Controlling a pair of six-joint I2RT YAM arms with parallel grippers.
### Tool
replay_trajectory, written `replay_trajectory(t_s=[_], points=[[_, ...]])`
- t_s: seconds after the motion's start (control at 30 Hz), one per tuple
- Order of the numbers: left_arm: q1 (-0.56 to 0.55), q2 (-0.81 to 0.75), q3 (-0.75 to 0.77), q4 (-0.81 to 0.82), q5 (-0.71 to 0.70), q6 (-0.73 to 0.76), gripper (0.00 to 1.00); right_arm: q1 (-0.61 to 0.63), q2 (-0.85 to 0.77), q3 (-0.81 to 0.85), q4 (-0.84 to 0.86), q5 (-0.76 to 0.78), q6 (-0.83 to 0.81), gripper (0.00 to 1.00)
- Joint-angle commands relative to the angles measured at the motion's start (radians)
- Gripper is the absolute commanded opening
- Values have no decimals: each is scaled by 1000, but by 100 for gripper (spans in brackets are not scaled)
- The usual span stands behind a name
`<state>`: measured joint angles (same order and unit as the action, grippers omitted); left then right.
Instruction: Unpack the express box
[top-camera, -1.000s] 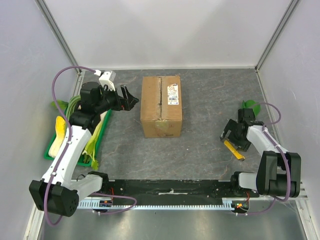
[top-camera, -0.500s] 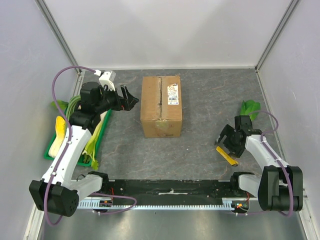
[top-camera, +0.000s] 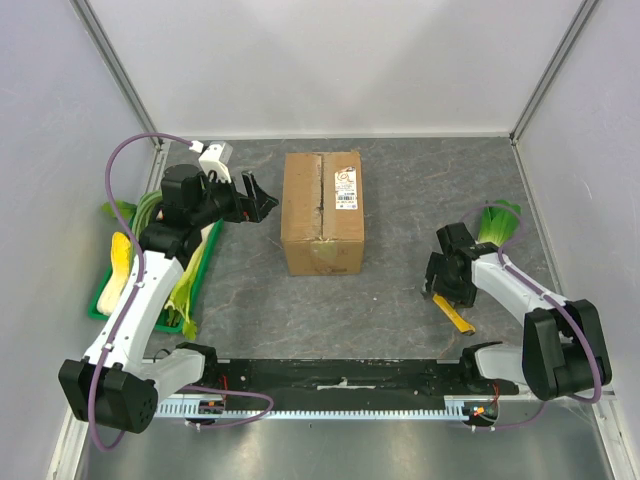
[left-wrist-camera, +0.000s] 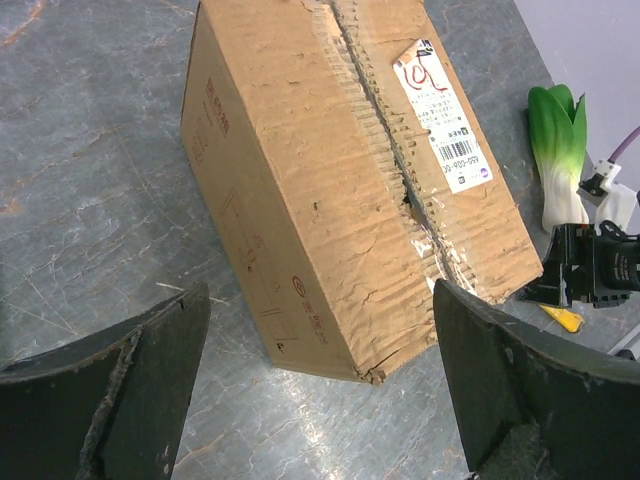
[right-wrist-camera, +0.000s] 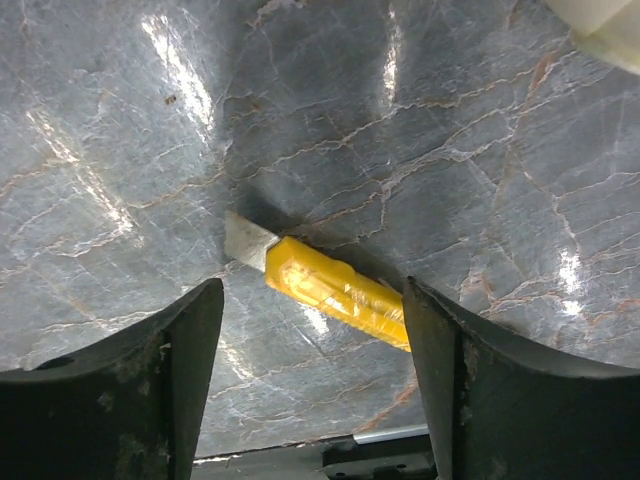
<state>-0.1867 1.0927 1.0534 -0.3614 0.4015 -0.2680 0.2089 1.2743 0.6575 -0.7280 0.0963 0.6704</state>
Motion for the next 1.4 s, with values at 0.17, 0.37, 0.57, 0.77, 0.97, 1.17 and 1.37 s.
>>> replay_trajectory(t_s=[0.17,0.37,0.57,0.77,0.97,1.17,1.37], points=[[3,2,8,38,3,3,97,55,42,11,1,59,-22,65],[1,10,16,30,5,16,97,86,62,24,-5,94,35,55],[1,12,23,19,7,24,97,87,103,60,53,138,112,43],[1,9,30,6,11,15,97,87,186,139,108,154,107,36],[1,-10,23,1,-7,7,97,87,113,102,55,126,60,79],[1,-11,33,1,-12,3,97,104,60,45,27,42,32,75],[3,-25,37,4,-70,3,100,155,99,7,73,42,63,62]])
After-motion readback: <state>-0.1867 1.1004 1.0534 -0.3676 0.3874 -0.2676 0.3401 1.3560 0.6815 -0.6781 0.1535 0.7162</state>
